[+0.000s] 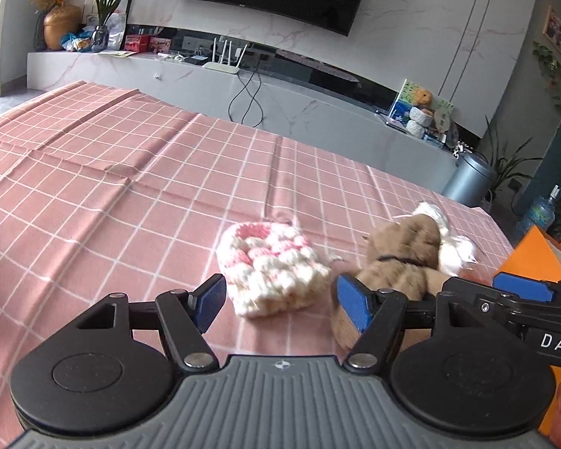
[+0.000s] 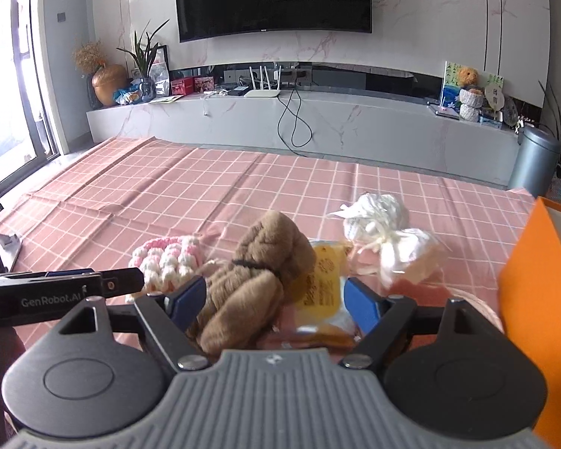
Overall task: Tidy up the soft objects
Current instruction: 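Move both tools back over the plush bear and crocheted piece, then grasp the pink-white crocheted piece with the left tool while the right tool grasps the brown teddy bear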
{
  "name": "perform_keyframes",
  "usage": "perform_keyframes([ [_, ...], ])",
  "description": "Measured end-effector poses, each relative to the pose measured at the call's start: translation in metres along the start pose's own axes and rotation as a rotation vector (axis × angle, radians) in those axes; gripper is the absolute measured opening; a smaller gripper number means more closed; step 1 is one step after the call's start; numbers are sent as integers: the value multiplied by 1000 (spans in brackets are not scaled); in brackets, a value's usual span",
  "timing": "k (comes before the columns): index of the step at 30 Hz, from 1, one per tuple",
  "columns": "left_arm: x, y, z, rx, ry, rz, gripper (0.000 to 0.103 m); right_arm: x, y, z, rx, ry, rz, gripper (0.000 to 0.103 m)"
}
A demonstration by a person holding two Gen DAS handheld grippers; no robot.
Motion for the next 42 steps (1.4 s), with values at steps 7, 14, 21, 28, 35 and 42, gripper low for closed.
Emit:
perform_keyframes([
  [7, -33, 19, -14, 56, 54, -1, 80, -38, 11, -8, -22, 57, -29, 76],
  [14, -56, 21, -15, 91, 84, 19, 84, -58, 21, -2, -4, 88, -55, 61],
  [21, -60, 8, -13, 46, 85, 45, 54, -63, 29, 3, 38, 86, -44, 52],
  [28, -45, -6, -13, -18, 53, 10, 31, -50, 34, 2, 70, 54, -45, 44],
  [35, -7, -11, -8, -35, -8, 4, 30, -13, 34, 9, 67, 19, -81, 43],
  [42, 28, -22, 5, -45, -34, 1, 30, 30, 18, 24, 51, -16, -83, 43],
])
Point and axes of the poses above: each gripper's, at about its wrist camera, not at the fingertips, and x roughly against the way its jaws point, y to its left, z to its underside, the point moved 10 cm from there along -x, roughly the way its jaws point, and after that the axes turned 13 degrees about y, right-handed, at the moved point
